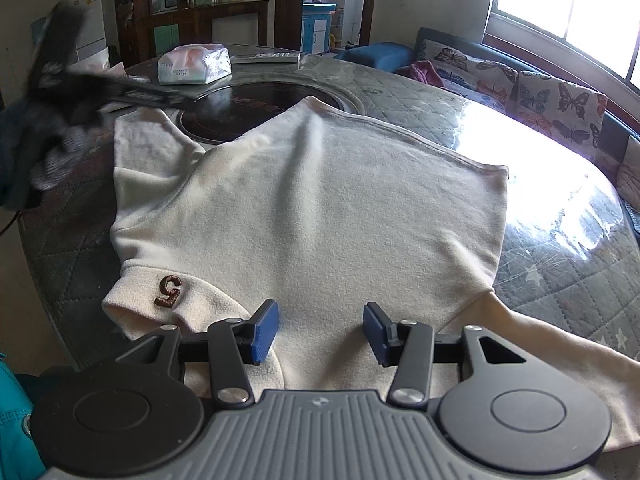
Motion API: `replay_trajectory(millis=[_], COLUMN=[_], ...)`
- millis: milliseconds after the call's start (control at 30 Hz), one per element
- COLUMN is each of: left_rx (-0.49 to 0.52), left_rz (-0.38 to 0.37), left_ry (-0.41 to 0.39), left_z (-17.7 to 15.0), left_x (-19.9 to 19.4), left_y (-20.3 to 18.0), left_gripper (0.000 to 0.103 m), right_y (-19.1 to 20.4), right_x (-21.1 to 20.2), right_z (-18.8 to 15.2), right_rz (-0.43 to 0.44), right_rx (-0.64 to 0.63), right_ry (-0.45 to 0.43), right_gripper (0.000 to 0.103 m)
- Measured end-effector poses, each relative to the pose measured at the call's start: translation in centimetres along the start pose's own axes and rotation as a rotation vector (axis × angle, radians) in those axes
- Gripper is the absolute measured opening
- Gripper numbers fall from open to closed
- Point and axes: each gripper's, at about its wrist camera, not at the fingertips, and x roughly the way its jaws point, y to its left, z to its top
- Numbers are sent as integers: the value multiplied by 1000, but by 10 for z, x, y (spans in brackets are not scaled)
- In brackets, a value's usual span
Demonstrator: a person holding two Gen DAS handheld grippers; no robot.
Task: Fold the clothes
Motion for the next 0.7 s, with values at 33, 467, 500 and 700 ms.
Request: replay_trajectory(millis=[33, 467, 500, 700], left_rx=[-8, -125, -129, -160], left_rz=[62, 184, 169, 160], left_ry=[1, 71, 70, 43], left_z=[-5, -30, -29, -25], left_x=[-3, -3, -2, -15], left_y=[9, 64, 64, 63], left_gripper=[48, 48, 37, 5], right_y=[0, 2, 2, 4], right_x=[0, 0, 0, -1], right_z=[0, -1, -1, 0], right_rz=[-1, -19, -21, -34], right_rx=[1, 5, 5, 2], right_ry=[-1, -7, -6, -5], right_gripper=[48, 52, 52, 52])
